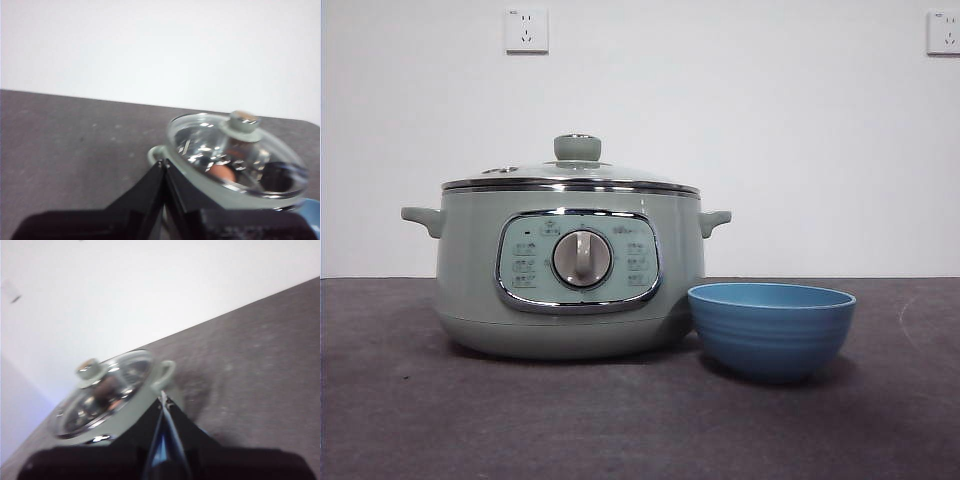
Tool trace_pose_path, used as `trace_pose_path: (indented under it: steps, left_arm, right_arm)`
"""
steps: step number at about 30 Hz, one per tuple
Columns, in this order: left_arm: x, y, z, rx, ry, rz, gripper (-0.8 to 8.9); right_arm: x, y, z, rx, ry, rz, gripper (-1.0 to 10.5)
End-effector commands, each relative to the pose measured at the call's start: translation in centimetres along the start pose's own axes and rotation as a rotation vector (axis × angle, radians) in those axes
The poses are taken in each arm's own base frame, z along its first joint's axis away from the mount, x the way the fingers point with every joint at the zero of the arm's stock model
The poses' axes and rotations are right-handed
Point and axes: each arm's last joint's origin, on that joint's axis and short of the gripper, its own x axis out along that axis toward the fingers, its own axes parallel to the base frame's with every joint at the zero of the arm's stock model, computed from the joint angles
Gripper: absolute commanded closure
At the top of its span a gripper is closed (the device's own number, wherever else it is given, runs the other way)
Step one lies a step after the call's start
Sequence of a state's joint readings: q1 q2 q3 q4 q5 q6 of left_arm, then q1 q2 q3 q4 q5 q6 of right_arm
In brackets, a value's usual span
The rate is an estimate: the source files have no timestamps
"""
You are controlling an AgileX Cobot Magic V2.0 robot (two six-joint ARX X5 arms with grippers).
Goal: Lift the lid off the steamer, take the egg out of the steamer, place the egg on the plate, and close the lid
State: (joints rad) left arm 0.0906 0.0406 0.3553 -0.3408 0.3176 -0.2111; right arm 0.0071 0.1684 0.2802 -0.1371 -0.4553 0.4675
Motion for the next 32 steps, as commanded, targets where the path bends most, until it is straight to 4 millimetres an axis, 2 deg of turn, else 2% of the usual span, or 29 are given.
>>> trace_pose_path:
  steps: [1, 5, 11, 17, 25, 32]
  left_arm:
    - [-0.5, -0.6, 1.6, -0.003, 0.007, -0.04, 8.21]
    - [-0.9, -1.5, 3.9, -0.008, 0.054, -0.112, 8.21]
    - [-0.3, -2.3, 6.8, -0.024, 0.144, -0.243, 8.21]
    - [0.6, -2.7, 9.1, -0.005, 0.27, -0.311, 8.21]
    - [1.5, -3.0, 10.6, -0.007, 0.385, -0.402, 8.21]
    - [1.5, -3.0, 10.8, -0.009, 0.387, -0.405, 8.07]
  right_arm:
    - [0.2, 1.0, 1.8, -0.028, 0.042, 0.054, 9.6]
    - [0.9, 2.5, 4.8, -0.089, 0.147, 0.121, 9.6]
    - [2.0, 4.3, 8.9, -0.166, 0.319, 0.209, 9.6]
    - [2.6, 5.7, 11.6, -0.233, 0.487, 0.233, 9.6]
    - [3.0, 6.9, 12.2, -0.238, 0.681, 0.295, 9.6]
    - [3.0, 7.1, 12.0, -0.241, 0.701, 0.31, 9.4]
